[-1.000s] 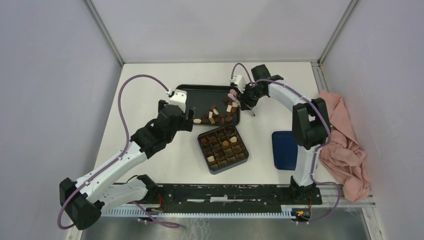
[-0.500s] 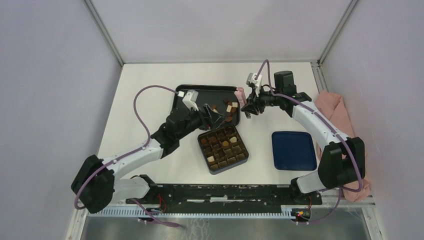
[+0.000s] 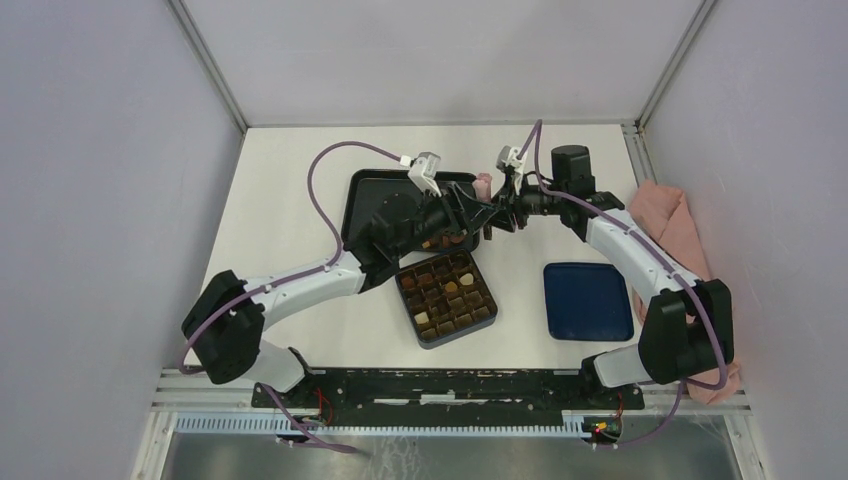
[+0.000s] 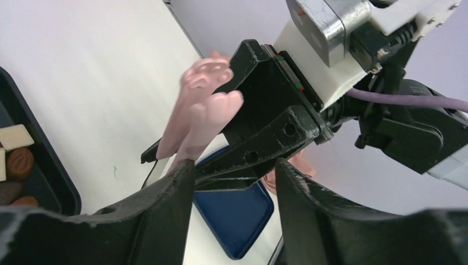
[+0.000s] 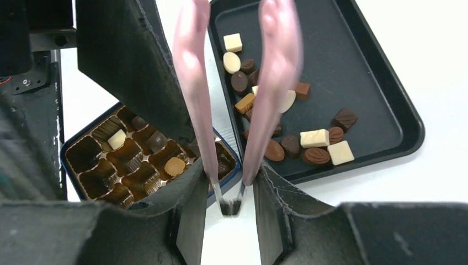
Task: Pack the chocolate
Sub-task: Adjust the clamp.
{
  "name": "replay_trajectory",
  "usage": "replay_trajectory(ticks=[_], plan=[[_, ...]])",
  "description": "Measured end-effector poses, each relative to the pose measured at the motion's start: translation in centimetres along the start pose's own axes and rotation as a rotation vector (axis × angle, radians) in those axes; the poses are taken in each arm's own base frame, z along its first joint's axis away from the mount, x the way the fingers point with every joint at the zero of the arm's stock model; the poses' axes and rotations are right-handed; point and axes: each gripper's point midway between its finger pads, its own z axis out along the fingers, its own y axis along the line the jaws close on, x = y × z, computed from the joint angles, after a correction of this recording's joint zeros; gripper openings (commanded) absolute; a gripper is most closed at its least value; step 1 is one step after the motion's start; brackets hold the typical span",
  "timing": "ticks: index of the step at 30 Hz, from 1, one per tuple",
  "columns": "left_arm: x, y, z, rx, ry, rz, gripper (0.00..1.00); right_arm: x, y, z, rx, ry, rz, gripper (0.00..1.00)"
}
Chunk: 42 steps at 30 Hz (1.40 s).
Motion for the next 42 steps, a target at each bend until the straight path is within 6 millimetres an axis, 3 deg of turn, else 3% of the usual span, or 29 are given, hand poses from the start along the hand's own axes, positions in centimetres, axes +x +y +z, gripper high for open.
replay_trajectory(ticks=[5, 16, 23, 30, 35, 42], plan=[[-0.8, 0.8, 1.1, -0.087, -0.018, 0.018, 0.56, -0.6, -0.2, -0.3, 0.017, -0.015, -0.012, 0.39], [-0.9, 3.1, 0.9, -0.275, -0.025, 0.087, 0.60, -1.0, -0.3, -0.4, 0.023, -0.028, -0.004, 0.38], [-0.6, 3.7, 0.4, -0.321, -0.029, 0.099, 0.58, -0.9, -0.1, -0.4, 0.024, -0.029, 0.001, 0.38], [-1.1, 3.6, -1.9, -0.324, -0.065, 0.055, 0.58, -0.7, 0.0, -0.3, 0.022, -0.032, 0.013, 0.37], [-1.6, 3.4, -2.0, -0.312, -0.089, 0.020, 0.57, -0.6, 0.2, -0.2, 0.016, -0.035, 0.026, 0.37], [-1.5, 5.5, -2.0, -0.309, -0.093, -0.061, 0.49, -0.8, 0.5, -0.1, -0.002, -0.050, 0.039, 0.37]])
